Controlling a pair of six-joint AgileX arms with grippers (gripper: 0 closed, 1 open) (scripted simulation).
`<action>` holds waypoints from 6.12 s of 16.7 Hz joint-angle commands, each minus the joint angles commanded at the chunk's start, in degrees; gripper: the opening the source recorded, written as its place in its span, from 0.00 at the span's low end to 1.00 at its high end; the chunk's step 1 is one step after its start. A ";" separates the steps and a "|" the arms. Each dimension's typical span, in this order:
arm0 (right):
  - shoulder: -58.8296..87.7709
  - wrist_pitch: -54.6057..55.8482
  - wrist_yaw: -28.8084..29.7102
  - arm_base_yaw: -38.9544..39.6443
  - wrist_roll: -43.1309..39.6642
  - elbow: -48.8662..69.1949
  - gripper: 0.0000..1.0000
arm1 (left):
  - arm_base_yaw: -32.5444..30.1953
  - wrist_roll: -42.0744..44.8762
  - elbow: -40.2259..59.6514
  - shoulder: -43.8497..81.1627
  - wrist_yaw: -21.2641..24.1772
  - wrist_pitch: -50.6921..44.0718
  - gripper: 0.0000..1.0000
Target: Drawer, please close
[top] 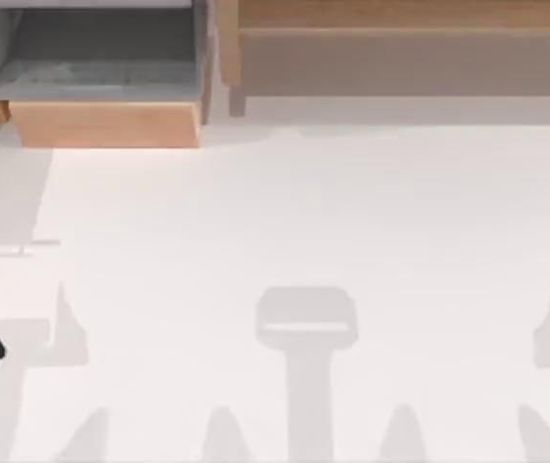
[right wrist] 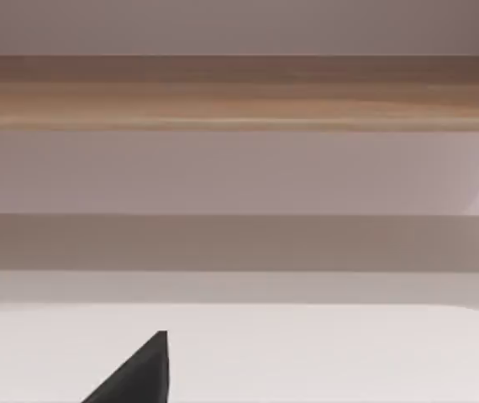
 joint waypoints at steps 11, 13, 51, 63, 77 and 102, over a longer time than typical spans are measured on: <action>0.00 0.00 0.00 0.00 0.00 0.00 1.00 | -11.32 0.49 12.91 24.66 -11.31 12.71 1.00; 0.00 0.00 0.00 0.00 0.00 0.00 1.00 | -15.07 0.48 17.01 33.07 -14.84 16.75 1.00; 0.00 0.00 0.00 0.00 0.00 0.00 1.00 | 36.44 84.12 21.98 109.61 38.80 82.71 1.00; 0.00 0.00 0.00 0.00 0.00 0.00 1.00 | 39.82 91.12 26.68 114.64 42.26 87.25 1.00; 0.00 0.00 0.00 0.00 0.00 0.00 1.00 | 37.75 91.08 29.55 115.87 40.20 85.65 0.47; 0.00 0.00 0.00 0.00 0.00 0.00 1.00 | 30.97 90.59 41.97 121.63 33.35 78.09 0.00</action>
